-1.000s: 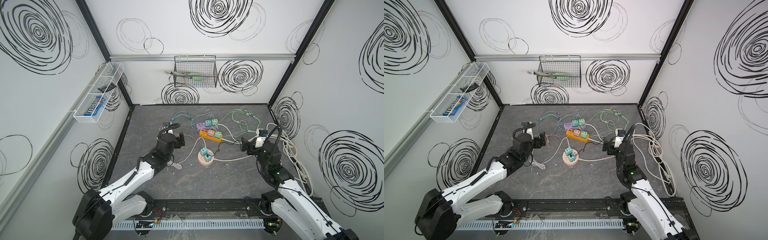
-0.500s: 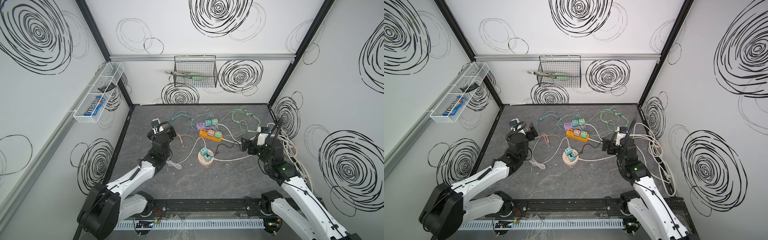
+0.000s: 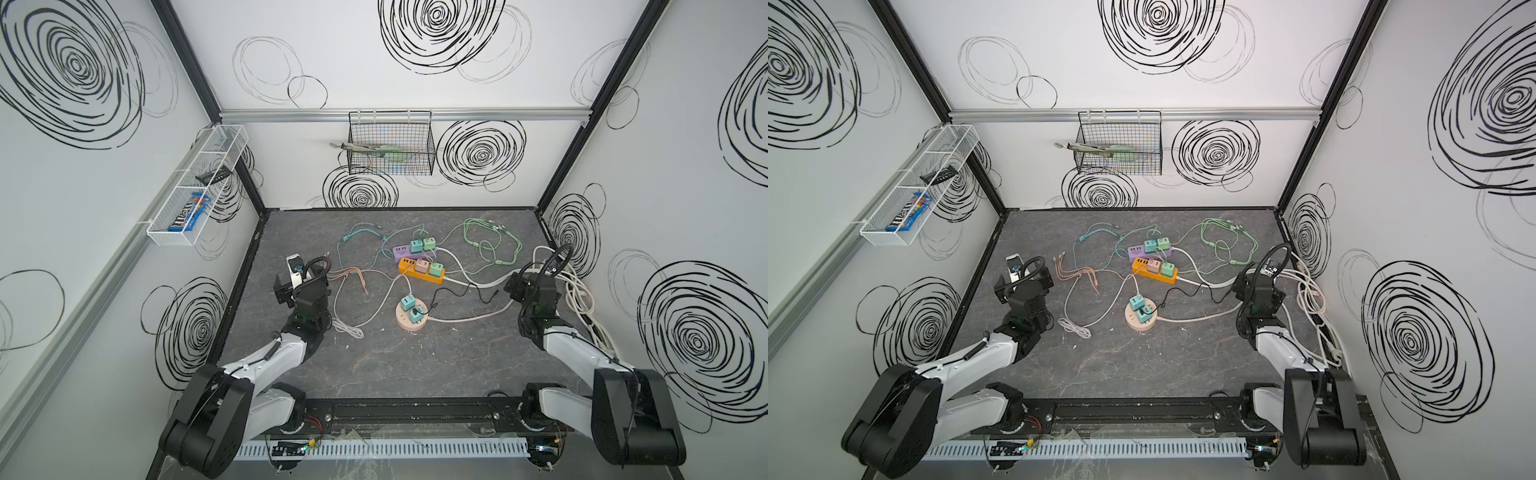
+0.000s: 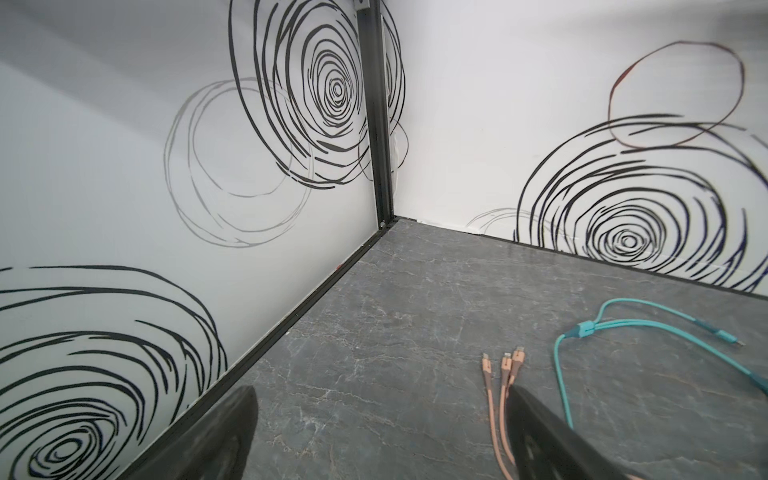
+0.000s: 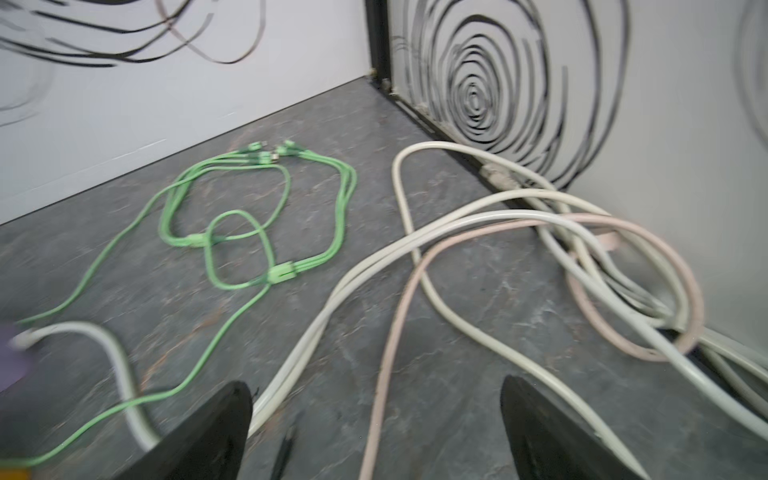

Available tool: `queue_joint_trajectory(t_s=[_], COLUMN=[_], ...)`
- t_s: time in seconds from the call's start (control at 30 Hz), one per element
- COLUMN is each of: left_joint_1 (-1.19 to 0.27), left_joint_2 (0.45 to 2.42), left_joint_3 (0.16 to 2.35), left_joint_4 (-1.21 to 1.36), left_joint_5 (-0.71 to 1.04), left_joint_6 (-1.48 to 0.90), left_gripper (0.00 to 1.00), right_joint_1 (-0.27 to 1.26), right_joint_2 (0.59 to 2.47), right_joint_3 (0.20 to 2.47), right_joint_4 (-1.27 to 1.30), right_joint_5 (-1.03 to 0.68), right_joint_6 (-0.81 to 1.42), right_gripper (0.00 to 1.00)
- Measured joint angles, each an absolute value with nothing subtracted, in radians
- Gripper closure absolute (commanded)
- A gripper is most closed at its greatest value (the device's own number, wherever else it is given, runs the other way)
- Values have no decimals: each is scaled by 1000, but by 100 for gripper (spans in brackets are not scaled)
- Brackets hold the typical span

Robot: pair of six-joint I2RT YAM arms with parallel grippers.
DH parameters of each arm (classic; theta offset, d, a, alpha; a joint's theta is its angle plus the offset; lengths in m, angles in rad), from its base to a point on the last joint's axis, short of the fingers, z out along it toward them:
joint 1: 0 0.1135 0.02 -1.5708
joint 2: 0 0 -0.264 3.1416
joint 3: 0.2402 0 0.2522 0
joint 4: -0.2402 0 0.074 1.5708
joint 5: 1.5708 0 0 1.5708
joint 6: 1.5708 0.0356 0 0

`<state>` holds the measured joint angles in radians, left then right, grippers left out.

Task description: Insert the plug

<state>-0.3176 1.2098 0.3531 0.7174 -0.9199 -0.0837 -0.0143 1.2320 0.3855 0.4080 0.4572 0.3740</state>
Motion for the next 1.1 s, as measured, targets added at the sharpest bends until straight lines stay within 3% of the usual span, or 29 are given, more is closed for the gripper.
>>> queue_joint_trajectory(t_s=[0.27,0.6,0.73,1.1], left_joint_1=[-230,-144,-96,-21], left_joint_2=[1239,1267,1285,1388], left_joint_3=[300,292,292,211], left_joint_4=[700,726,759,1083], left_joint_5=[-841,-639,-531,-268], left_joint_6=[-100,-133,-143,-113], left_gripper=[4,4,4,4], right_joint_1=[-23,-25,-29,8], right_joint_2=[1391,1363,1490,1492], right_joint_3=[380,153,145,226], right_joint_4=[569,1007,1216,1135], right_joint_5=[564,250,144,154], right_joint_6=[385,196,130,100], right_gripper=[3,3,3,3])
